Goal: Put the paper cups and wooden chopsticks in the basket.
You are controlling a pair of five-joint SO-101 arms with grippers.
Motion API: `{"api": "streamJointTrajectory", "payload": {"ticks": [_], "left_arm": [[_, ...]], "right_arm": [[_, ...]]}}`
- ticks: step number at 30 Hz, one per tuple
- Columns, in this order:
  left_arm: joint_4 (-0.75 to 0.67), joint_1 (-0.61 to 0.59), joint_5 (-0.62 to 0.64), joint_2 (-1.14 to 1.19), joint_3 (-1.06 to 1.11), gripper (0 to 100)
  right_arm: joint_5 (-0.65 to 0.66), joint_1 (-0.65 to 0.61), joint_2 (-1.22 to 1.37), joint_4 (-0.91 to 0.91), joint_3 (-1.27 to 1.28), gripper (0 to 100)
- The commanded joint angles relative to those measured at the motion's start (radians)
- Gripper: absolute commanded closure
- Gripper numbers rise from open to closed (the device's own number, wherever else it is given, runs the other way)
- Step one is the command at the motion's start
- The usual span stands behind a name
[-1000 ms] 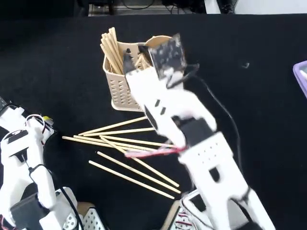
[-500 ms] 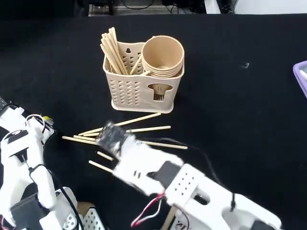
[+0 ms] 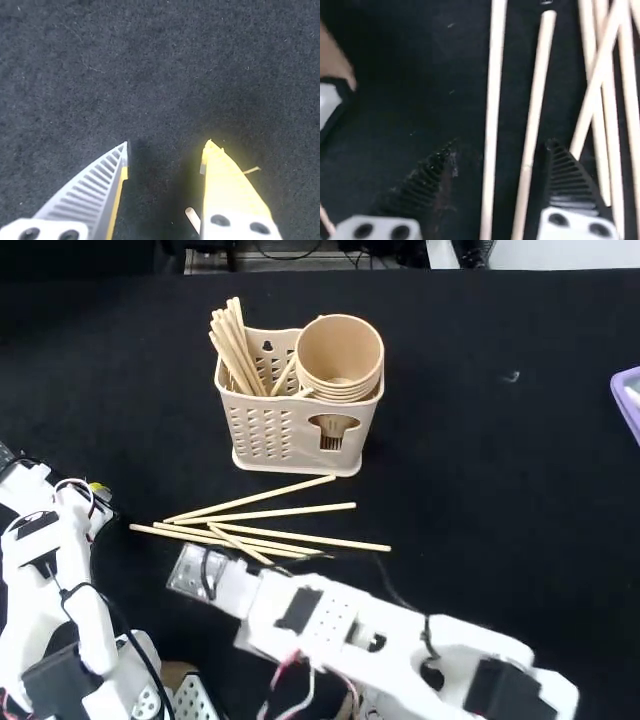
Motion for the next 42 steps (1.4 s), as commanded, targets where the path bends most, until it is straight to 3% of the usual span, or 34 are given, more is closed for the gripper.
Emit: {"api": "streamJointTrajectory", "payload": {"ticks": [1, 7, 12, 21, 27, 31, 33, 37, 42], "left_arm": [[-0.012, -0.001, 0.005, -0.035, -0.012, 76], [-0.012, -0.002, 0.005, -0.035, -0.012, 76], [-0.012, -0.002, 0.005, -0.035, -0.012, 76], [-0.012, -0.002, 0.005, -0.035, -0.012, 76], [-0.012, -0.002, 0.005, -0.035, -0.012, 76], [-0.012, -0.002, 0.005, -0.035, -0.013, 76], [-0.012, -0.002, 0.005, -0.035, -0.013, 76], [-0.012, -0.002, 0.005, -0.035, -0.013, 76], [-0.012, -0.002, 0.005, -0.035, -0.013, 76]], "right_arm": [[0.074, 0.064, 0.088, 0.060, -0.111, 74.4], [0.152, 0.104, 0.191, 0.109, -0.189, 98.6], [0.153, 0.104, 0.127, 0.118, -0.183, 98.7], [0.158, 0.114, -0.193, 0.376, -0.262, 98.8], [0.158, 0.321, -0.458, 0.373, -0.374, 98.8], [0.130, 0.486, -0.588, 0.172, -0.449, 98.8], [0.034, 0.525, -0.624, 0.005, -0.458, 98.8], [-0.198, 0.577, -0.613, -0.345, -0.450, 98.7], [-0.236, 0.594, -0.452, -0.698, -0.458, 98.7]]}}
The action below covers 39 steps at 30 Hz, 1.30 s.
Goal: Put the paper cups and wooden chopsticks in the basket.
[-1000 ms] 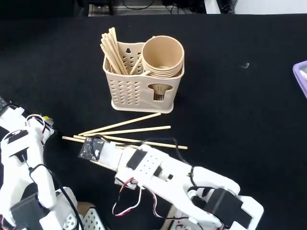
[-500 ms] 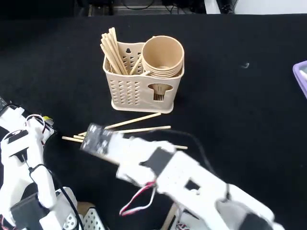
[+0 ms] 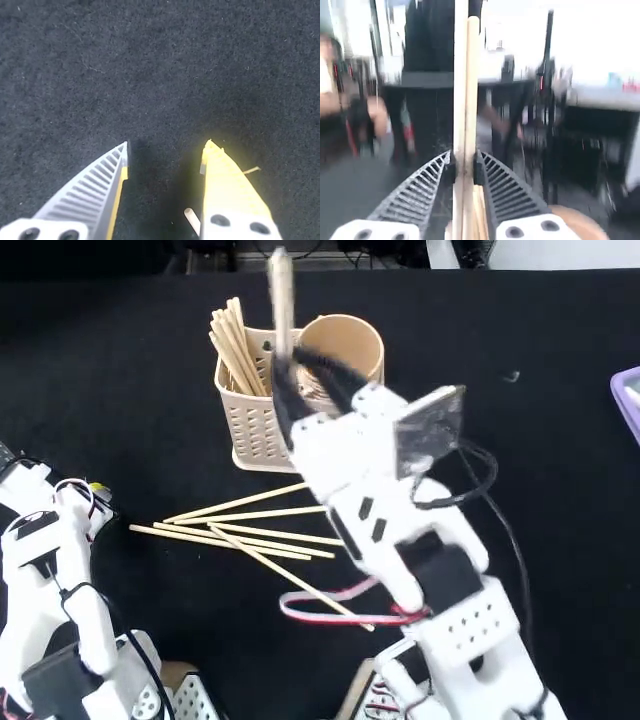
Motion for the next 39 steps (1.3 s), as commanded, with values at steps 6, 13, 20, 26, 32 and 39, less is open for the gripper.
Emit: {"api": "streamJointTrajectory", "payload": {"ticks": [6, 13, 20, 26, 32, 39], "left_arm": [[-0.012, -0.002, 0.005, -0.035, -0.013, 76], [-0.012, -0.002, 0.005, -0.035, -0.013, 76], [-0.012, -0.002, 0.005, -0.035, -0.012, 76], [-0.012, -0.002, 0.005, -0.035, -0.012, 76], [-0.012, -0.002, 0.005, -0.035, -0.013, 76], [-0.012, -0.002, 0.005, -0.035, -0.013, 76]], "right_arm": [[-0.018, 0.023, 0.305, -0.384, -0.125, 98.7], [-0.017, 0.023, 0.521, -0.385, -0.211, 98.7], [-0.021, 0.017, 0.547, -0.166, -0.236, 85.1], [-0.021, 0.017, 0.394, 0.221, -0.331, 79.7], [-0.018, -0.089, 0.194, 0.460, -0.231, 89.6], [-0.025, -0.316, 0.174, 0.181, 0.272, 85.5]]}}
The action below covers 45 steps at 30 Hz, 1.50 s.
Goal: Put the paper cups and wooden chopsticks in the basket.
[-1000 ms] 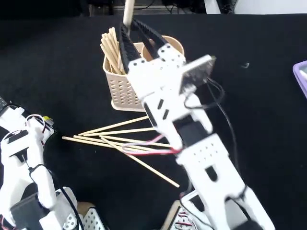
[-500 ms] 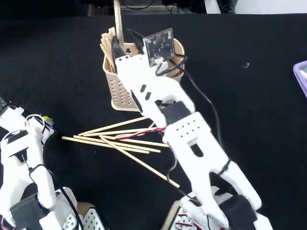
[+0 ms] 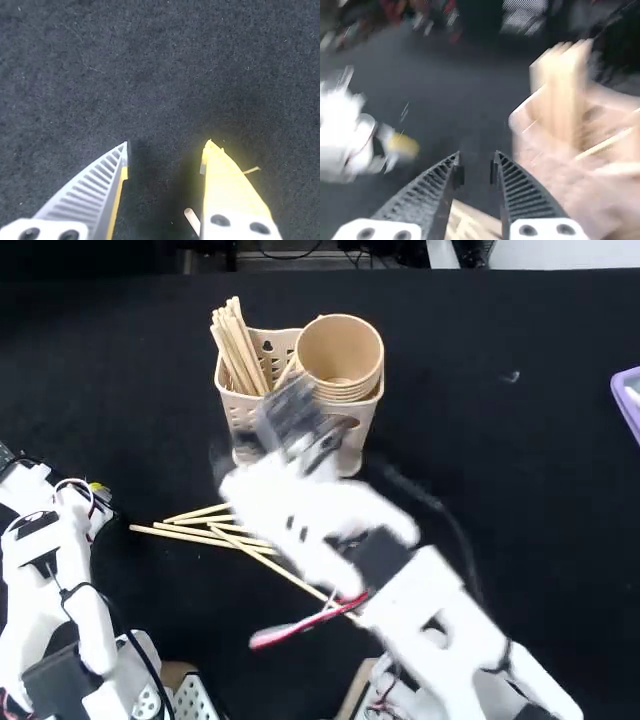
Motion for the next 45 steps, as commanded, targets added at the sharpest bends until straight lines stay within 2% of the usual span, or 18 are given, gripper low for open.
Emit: {"api": "streamJointTrajectory", "payload": {"ticks": [1, 4, 7, 11, 18, 20, 28, 36, 38, 40, 42, 45], "left_arm": [[-0.012, -0.002, 0.005, -0.035, -0.013, 76], [-0.012, -0.002, 0.005, -0.035, -0.013, 76], [-0.012, -0.002, 0.005, -0.035, -0.013, 76], [-0.012, -0.002, 0.005, -0.035, -0.012, 76], [-0.012, -0.002, 0.003, -0.035, -0.012, 76], [-0.012, -0.002, 0.003, -0.035, -0.012, 76], [-0.012, -0.002, 0.003, -0.035, -0.012, 76], [-0.012, -0.002, 0.003, -0.035, -0.013, 76], [-0.012, -0.002, 0.003, -0.035, -0.013, 76], [-0.012, -0.002, 0.003, -0.035, -0.013, 76], [-0.012, -0.002, 0.003, -0.035, -0.013, 76], [-0.012, -0.002, 0.003, -0.035, -0.013, 76]], "right_arm": [[-0.009, -0.049, 0.019, -0.341, 0.268, 83.7], [-0.011, -0.049, 0.131, -0.574, 0.355, 81.5], [-0.011, -0.061, 0.302, -0.597, 0.308, 82.3], [-0.005, -0.064, 0.490, -0.465, 0.203, 82.2], [0.005, -0.066, 0.544, 0.031, -0.002, 82.2], [0.055, -0.066, 0.549, 0.121, -0.038, 82.2], [0.241, -0.066, 0.605, 0.152, -0.019, 82.1], [0.262, -0.066, 0.794, 0.163, -0.120, 82.6], [0.259, -0.061, 0.812, 0.184, -0.145, 87.7], [0.264, -0.060, 0.800, 0.203, -0.160, 99.2], [0.258, -0.060, 0.762, 0.216, -0.157, 96.9], [0.264, -0.060, 0.677, 0.256, -0.151, 98.6]]}}
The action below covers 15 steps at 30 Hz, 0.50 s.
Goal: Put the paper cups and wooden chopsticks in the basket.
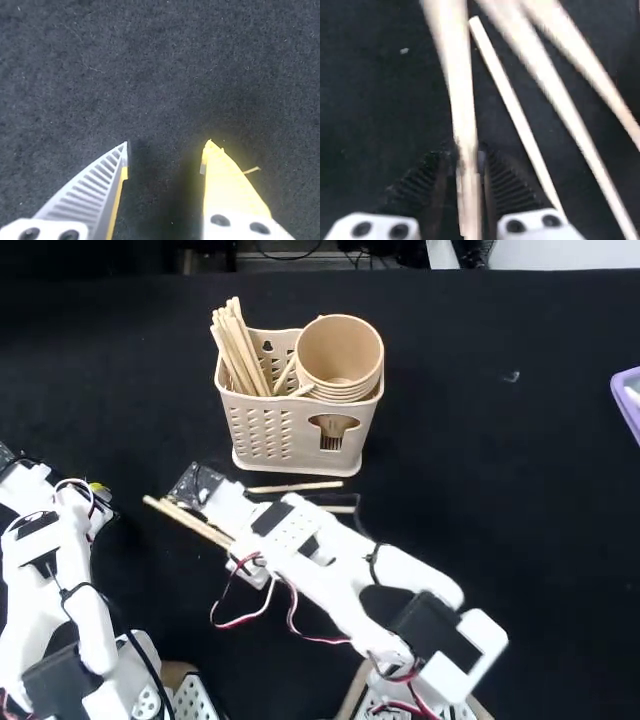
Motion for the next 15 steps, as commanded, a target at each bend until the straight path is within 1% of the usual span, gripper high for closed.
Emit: {"api": "streamJointTrajectory", "payload": {"ticks": [1, 5, 10, 13, 15], "left_arm": [[-0.012, -0.002, 0.003, -0.035, -0.013, 76], [-0.012, -0.002, 0.003, -0.035, -0.013, 76], [-0.012, -0.002, 0.003, -0.035, -0.013, 76], [-0.012, -0.002, 0.003, -0.035, -0.013, 76], [-0.012, -0.002, 0.003, -0.035, -0.013, 76]], "right_arm": [[0.008, -0.009, -0.128, 0.052, -0.030, 98.8], [0.008, -0.011, -0.220, 0.117, -0.027, 98.8], [0.008, -0.012, -0.248, 0.121, -0.018, 98.8], [0.018, -0.002, -0.283, 0.158, -0.053, 98.8], [0.035, 0.002, -0.337, 0.218, -0.108, 98.8]]}}
